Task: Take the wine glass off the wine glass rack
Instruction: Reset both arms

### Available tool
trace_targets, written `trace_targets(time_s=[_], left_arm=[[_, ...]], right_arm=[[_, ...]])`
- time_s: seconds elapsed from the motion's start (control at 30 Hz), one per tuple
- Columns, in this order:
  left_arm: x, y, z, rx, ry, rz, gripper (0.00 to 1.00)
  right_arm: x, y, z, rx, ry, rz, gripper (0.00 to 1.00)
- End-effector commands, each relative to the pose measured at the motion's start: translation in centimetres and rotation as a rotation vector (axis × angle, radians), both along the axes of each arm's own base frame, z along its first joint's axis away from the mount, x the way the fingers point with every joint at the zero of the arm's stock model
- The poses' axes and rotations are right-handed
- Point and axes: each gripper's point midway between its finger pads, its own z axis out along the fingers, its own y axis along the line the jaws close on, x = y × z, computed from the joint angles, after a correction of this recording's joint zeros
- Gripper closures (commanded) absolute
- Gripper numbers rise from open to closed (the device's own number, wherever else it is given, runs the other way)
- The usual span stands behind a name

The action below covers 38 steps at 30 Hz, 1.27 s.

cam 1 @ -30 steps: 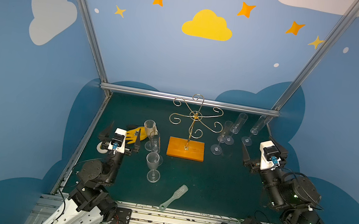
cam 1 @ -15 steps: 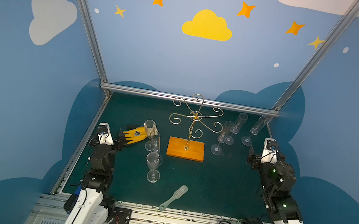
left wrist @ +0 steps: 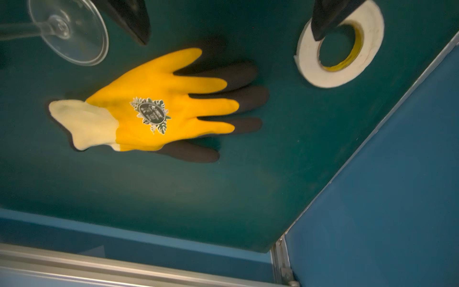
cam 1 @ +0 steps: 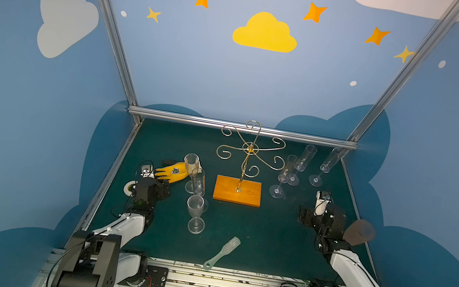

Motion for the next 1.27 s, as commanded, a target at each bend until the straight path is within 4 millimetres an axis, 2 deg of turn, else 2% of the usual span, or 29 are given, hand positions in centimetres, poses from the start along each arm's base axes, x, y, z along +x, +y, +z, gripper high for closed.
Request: trace_targets(time_s=[0.0,0.1,0.17,0.2,0.27,0.4,1.23], left_arm=[[3.0,-0.6,2.7,0.034,-0.141,-0.064,0.01],[4.4,-1.5,1.6,0.024,-0.156,-0.116,0.01],[4.7,-2.6,0.3,0.033,-0.108,-0.187,0.01],[4.9,-2.6,0.3,0.022,-0.122,-0.185,0.01],[5.3,-2.9,0.1,0.031,-0.114,-0.198,0.01],[5.3,-2.8,-0.1,0.031,-0.073,-0.196,0.01],[5.2,-2.9,-0.1,0.039,-0.071,-0.199,0.01]], right_arm=[[3.2,0.3,2.3,0.053,-0.072,-0.009,0.08],[5.4,0.1,2.1,0.083,-0.086,-0.019,0.08],[6.4,-0.2,0.2,0.113,-0.066,-0.029,0.08],[6.9,-0.3,-0.8,0.113,-0.074,-0.026,0.08],[7.0,0.6,-0.5,0.068,-0.135,0.054,0.08],[7.0,0.0,-0.9,0.107,-0.026,-0.026,0.08],[7.0,0.2,-0.7,0.096,-0.036,-0.024,0.08]])
